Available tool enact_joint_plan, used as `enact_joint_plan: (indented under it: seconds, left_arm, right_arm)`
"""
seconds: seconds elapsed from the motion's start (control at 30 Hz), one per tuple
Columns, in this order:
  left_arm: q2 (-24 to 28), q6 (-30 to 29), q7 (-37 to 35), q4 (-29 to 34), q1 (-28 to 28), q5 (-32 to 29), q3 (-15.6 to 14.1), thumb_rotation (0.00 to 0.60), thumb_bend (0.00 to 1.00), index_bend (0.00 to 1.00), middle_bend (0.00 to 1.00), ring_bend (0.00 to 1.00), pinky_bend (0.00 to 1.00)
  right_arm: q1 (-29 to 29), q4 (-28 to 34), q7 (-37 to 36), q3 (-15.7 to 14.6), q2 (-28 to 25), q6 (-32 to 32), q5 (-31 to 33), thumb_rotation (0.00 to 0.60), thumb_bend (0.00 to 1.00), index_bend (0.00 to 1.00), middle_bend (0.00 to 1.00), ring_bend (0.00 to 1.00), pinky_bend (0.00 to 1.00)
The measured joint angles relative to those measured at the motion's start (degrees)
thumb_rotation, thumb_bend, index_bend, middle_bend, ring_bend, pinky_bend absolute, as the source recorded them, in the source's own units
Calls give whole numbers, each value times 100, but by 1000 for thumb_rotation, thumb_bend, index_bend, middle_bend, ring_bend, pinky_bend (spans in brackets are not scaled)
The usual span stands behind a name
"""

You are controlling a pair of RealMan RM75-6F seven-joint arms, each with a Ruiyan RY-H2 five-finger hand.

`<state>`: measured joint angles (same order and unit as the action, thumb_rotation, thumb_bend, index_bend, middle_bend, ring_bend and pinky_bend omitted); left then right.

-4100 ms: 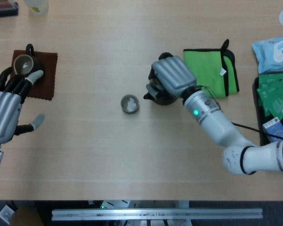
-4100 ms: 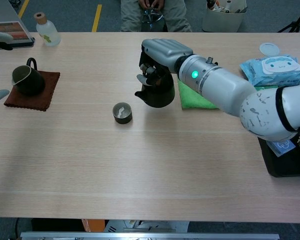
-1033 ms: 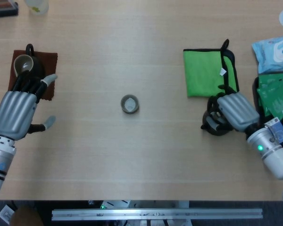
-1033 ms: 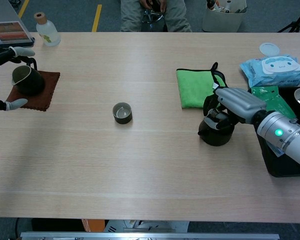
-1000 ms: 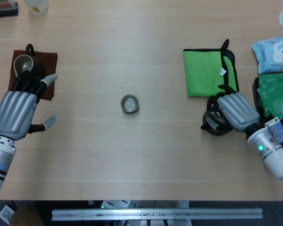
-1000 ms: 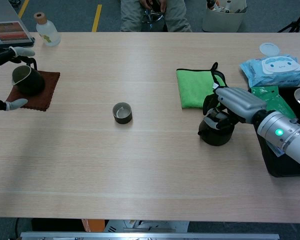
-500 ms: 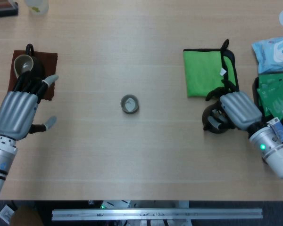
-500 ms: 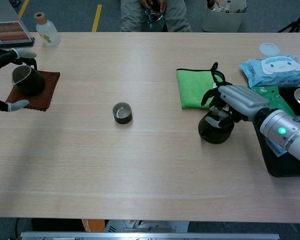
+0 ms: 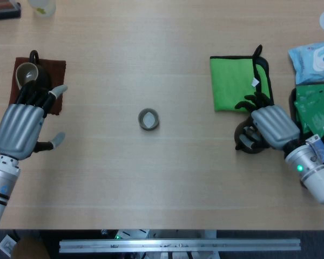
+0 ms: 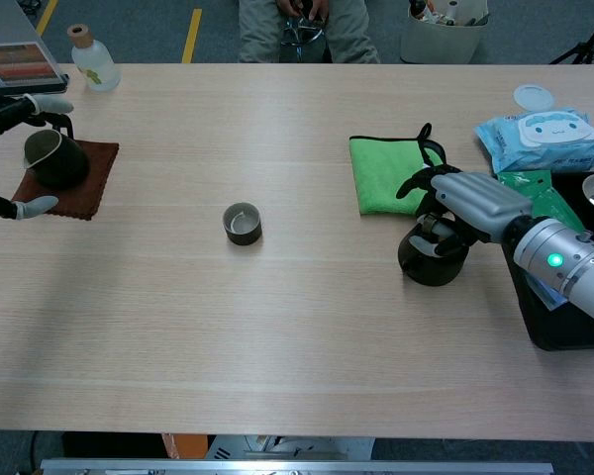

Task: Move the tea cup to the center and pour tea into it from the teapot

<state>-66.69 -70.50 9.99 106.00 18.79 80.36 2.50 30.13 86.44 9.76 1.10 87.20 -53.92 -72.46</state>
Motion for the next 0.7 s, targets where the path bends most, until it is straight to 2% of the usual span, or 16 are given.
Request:
enact_joint_plan:
  seconds: [0.07,0.17,0.7]
  left_arm:
    - [-1,-3,2,3,3,-6,7,600,246,102,196,174,70]
    - [-9,3,18,3,12,-10,10,600,246,102,196,174,70]
    - [-45,22,93,-11,34,-47,2,600,246,102,196,174,70]
  right_arm:
    - [2,16,1,16,-10,14,19,600,60,385,185,54,0]
    - [-1,23,-18,31,-23,4,10,600,4,368,167,40,0]
    - [9,84,-166,89,-96,105,48,600,0,324,150,23,0]
